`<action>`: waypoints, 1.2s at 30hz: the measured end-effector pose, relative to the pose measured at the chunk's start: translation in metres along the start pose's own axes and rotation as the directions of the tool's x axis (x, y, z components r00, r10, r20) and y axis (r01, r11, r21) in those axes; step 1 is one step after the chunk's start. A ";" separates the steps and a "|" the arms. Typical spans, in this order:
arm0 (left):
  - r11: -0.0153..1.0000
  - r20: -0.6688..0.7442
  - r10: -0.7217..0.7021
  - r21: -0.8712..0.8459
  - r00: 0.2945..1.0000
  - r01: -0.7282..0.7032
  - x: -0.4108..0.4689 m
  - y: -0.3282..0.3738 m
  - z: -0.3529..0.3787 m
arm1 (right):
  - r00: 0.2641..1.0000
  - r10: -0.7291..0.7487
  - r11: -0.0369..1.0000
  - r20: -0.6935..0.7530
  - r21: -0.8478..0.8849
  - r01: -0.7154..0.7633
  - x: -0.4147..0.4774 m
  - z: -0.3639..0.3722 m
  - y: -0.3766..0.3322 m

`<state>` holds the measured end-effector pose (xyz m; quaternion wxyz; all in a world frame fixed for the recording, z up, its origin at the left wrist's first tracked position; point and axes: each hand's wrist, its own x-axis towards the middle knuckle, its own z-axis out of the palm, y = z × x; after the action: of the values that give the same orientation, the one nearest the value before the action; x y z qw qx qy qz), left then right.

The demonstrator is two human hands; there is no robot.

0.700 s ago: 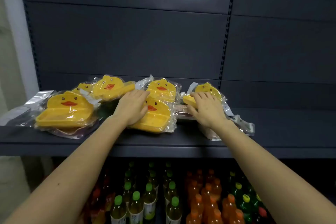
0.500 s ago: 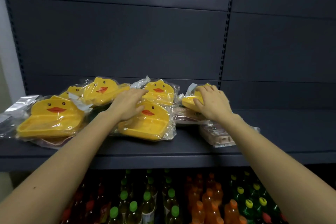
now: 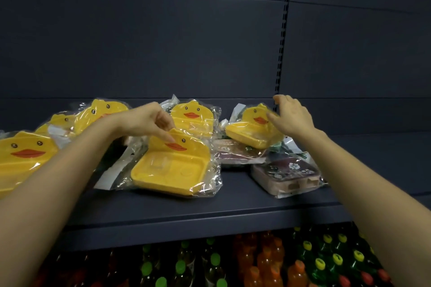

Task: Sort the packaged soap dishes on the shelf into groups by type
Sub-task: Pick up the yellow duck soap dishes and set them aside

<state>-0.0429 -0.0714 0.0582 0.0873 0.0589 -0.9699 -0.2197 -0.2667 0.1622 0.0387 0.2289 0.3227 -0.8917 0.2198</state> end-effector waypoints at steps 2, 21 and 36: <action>0.999 -0.023 0.015 -0.029 1.000 -0.016 -0.002 0.010 -0.010 | 0.999 0.035 0.999 0.010 0.023 -0.035 0.006 0.004 0.003; 0.991 -0.474 0.072 -0.063 0.877 -0.116 0.040 0.070 -0.021 | 0.973 0.185 0.957 -0.140 0.251 -0.146 0.025 -0.016 0.048; 0.990 -0.485 0.083 -0.059 0.870 -0.127 0.178 0.179 0.088 | 0.990 0.138 0.952 -0.037 0.280 -0.123 0.054 -0.050 0.264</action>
<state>-0.2478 0.0989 0.0838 0.3401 0.0549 -0.9086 -0.2361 -0.4692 0.3471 0.0439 0.1913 0.2856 -0.8649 0.3657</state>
